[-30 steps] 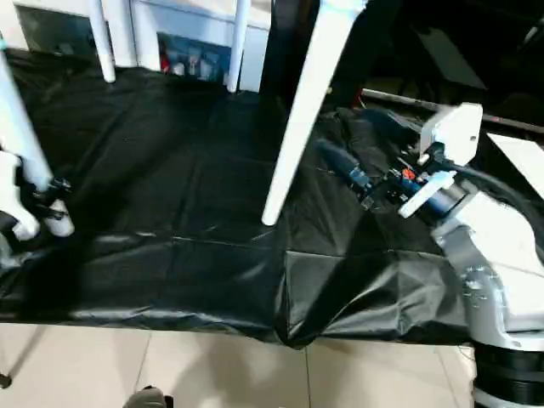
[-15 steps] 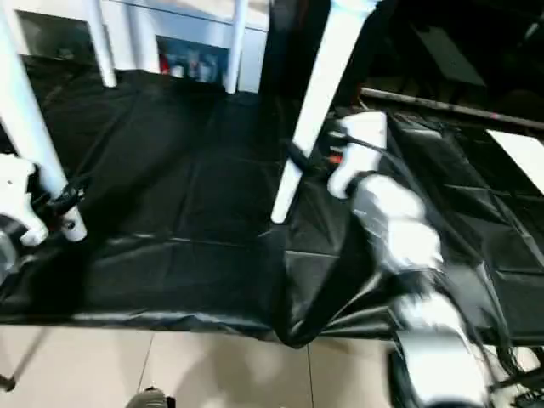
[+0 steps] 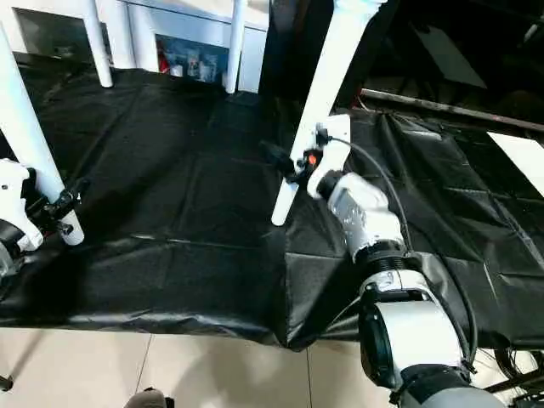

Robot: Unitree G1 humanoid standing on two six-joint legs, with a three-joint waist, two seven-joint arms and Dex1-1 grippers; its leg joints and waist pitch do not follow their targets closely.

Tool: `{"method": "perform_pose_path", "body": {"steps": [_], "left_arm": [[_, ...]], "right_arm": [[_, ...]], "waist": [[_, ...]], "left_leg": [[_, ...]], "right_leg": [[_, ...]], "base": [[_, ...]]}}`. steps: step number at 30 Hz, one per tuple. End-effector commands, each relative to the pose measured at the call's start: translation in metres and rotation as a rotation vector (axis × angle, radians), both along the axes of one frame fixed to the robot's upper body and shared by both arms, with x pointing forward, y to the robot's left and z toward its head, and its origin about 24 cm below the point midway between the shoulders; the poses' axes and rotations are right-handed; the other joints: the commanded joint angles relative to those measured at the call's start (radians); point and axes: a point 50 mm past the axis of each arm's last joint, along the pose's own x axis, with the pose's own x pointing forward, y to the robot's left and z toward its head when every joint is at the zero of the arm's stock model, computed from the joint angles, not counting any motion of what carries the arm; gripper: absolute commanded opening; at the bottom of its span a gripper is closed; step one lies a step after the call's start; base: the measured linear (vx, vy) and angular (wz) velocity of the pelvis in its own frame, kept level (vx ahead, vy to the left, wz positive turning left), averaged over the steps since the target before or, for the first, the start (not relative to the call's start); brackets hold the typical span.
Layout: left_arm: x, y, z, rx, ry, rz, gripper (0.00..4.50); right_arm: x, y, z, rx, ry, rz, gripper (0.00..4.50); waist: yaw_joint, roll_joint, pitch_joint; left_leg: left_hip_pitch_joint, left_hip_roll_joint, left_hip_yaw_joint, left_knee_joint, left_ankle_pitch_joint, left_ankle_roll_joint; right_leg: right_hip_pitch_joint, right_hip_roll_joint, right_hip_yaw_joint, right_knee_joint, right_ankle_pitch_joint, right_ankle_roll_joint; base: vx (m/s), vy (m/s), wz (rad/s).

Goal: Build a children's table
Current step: Flip table

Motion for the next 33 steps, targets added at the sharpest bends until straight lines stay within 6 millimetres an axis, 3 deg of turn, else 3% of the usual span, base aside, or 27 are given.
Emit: {"method": "perform_pose_path", "body": {"steps": [1, 6, 14, 18, 23, 27, 29, 31, 32, 33], "left_arm": [[0.002, -0.014, -0.005, 0.020, 0.032, -0.062, 1.54], [0.002, -0.018, -0.009, 0.018, 0.041, -0.074, 1.54], [0.003, -0.021, -0.010, 0.011, 0.044, -0.081, 1.54], [0.002, -0.026, -0.015, 0.002, 0.052, -0.091, 1.54], [0.003, -0.031, -0.017, -0.002, 0.053, -0.097, 1.54], [0.007, -0.042, -0.019, -0.006, 0.051, -0.130, 1.54], [0.009, -0.048, -0.019, -0.008, 0.050, -0.142, 1.54], [0.010, -0.049, -0.019, -0.003, 0.050, -0.146, 1.54], [0.011, -0.049, -0.020, 0.006, 0.049, -0.148, 1.54], [0.012, -0.049, -0.020, 0.011, 0.049, -0.148, 1.54]], "right_arm": [[0.002, -0.003, 0.005, 0.010, -0.021, -0.001, 2.92], [0.002, -0.008, 0.005, 0.031, -0.036, -0.021, 2.50], [-0.001, -0.007, 0.004, 0.053, -0.056, -0.019, 1.98], [-0.018, -0.005, -0.003, 0.060, -0.109, -0.001, 1.71], [-0.032, -0.006, -0.008, 0.058, -0.126, -0.018, 1.57], [-0.055, -0.018, -0.012, 0.031, -0.161, -0.110, 1.54], [-0.066, -0.025, -0.011, 0.015, -0.177, -0.159, 1.52], [-0.071, -0.027, -0.010, 0.011, -0.187, -0.181, 1.51], [-0.076, -0.029, -0.009, 0.003, -0.199, -0.207, 1.51], [-0.078, -0.029, -0.008, 0.002, -0.201, -0.216, 1.51]], "waist": [[-0.005, 0.039, -0.068], [-0.003, 0.043, -0.069], [-0.003, 0.041, -0.068], [0.001, 0.038, -0.068], [0.007, 0.039, -0.065], [0.018, 0.049, -0.066], [0.022, 0.049, -0.065], [0.021, 0.047, -0.065], [0.021, 0.054, -0.062], [0.022, 0.051, -0.063]], "left_leg": [[0.035, 0.035, -0.012, -0.086, -0.307, -0.084], [0.034, 0.034, -0.011, -0.086, -0.285, -0.079], [0.035, 0.035, -0.011, -0.087, -0.301, -0.078], [0.036, 0.036, -0.011, -0.090, -0.277, -0.075], [0.037, 0.035, -0.012, -0.093, -0.310, -0.083], [0.043, 0.036, -0.013, -0.095, -0.318, -0.089], [0.047, 0.036, -0.012, -0.095, -0.327, -0.088], [0.041, 0.034, -0.013, -0.097, -0.339, -0.087], [0.041, 0.033, -0.014, -0.099, -0.356, -0.089], [0.043, 0.033, -0.014, -0.098, -0.361, -0.089]], "right_leg": [[0.022, -0.082, 0.050, -0.074, -0.171, -0.190], [0.023, -0.080, 0.050, -0.070, -0.131, -0.201], [0.022, -0.081, 0.050, -0.073, -0.157, -0.196], [0.023, -0.078, 0.050, -0.073, -0.132, -0.176], [0.021, -0.080, 0.053, -0.081, -0.177, -0.156], [0.018, -0.079, 0.055, -0.084, -0.177, -0.136], [0.014, -0.077, 0.055, -0.085, -0.162, -0.133], [0.019, -0.078, 0.055, -0.086, -0.194, -0.131], [0.017, -0.079, 0.056, -0.093, -0.232, -0.121], [0.015, -0.080, 0.058, -0.095, -0.243, -0.113]], "base": [[0.000, 0.000, 0.00], [0.000, 0.000, 0.00], [0.000, 0.000, 0.00], [0.000, 0.000, 0.00], [0.000, 0.000, 0.00], [0.000, 0.000, 0.00], [0.000, 0.000, 0.00], [0.000, 0.000, 0.00], [0.000, 0.000, 0.00], [0.000, 0.000, 0.00]]}}
